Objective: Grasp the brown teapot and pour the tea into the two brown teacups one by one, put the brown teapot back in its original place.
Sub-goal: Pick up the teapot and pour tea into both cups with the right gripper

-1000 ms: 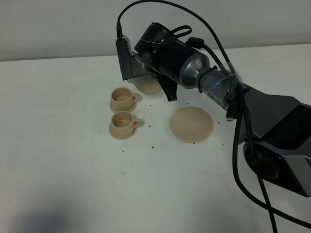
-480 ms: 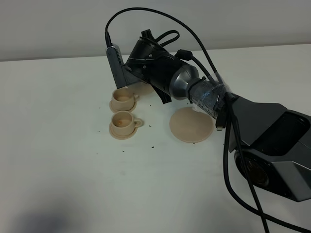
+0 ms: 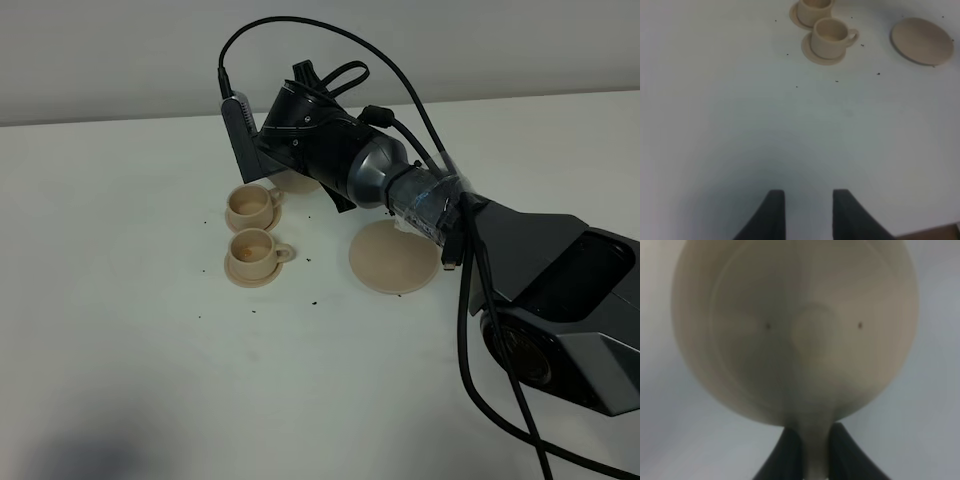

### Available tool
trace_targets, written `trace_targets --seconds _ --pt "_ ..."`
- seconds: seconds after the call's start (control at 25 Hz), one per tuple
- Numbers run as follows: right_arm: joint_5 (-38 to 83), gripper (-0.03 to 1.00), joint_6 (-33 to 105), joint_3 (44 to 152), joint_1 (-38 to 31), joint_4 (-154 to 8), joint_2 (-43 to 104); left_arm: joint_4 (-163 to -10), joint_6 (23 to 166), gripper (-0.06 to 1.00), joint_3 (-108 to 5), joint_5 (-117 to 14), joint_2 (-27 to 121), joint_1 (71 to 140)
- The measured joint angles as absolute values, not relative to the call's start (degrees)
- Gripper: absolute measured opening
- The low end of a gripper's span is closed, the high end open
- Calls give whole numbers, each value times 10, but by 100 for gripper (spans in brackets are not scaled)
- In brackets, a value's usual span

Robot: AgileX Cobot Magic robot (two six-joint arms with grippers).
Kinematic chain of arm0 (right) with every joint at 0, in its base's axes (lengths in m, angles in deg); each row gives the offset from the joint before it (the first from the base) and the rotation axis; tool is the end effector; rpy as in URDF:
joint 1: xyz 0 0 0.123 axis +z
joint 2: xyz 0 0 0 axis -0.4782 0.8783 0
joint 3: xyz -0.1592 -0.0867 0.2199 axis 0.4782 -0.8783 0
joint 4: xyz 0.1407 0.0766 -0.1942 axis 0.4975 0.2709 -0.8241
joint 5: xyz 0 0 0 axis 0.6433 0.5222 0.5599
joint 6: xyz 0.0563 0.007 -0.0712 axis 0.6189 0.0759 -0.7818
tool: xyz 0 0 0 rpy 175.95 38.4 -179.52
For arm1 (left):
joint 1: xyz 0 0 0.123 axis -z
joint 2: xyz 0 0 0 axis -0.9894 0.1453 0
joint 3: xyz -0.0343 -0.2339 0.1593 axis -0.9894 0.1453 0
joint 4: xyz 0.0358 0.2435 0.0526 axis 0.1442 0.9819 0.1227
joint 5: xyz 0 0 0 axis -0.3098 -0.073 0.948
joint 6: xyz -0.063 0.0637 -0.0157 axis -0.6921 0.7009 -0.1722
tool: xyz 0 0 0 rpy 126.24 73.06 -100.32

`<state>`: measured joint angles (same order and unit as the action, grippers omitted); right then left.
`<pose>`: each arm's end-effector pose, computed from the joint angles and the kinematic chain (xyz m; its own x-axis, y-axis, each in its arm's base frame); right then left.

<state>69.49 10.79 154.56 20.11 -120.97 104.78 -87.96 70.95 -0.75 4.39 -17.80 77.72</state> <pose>0.4029 0.3851 0.1761 0.2562 -0.9361 0.2411 -0.6423 -0.3513 -0.6812 0.0182 -0.0195 0.2818 -0.5418 0.0098 -0.8404 0.1480 0.9854 -0.0840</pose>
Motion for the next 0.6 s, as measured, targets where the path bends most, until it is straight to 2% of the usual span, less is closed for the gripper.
trace_targets --seconds 0.6 --pt "709 11 108 1546 216 -1259 1048 -880 709 25 -7 44 -178 777"
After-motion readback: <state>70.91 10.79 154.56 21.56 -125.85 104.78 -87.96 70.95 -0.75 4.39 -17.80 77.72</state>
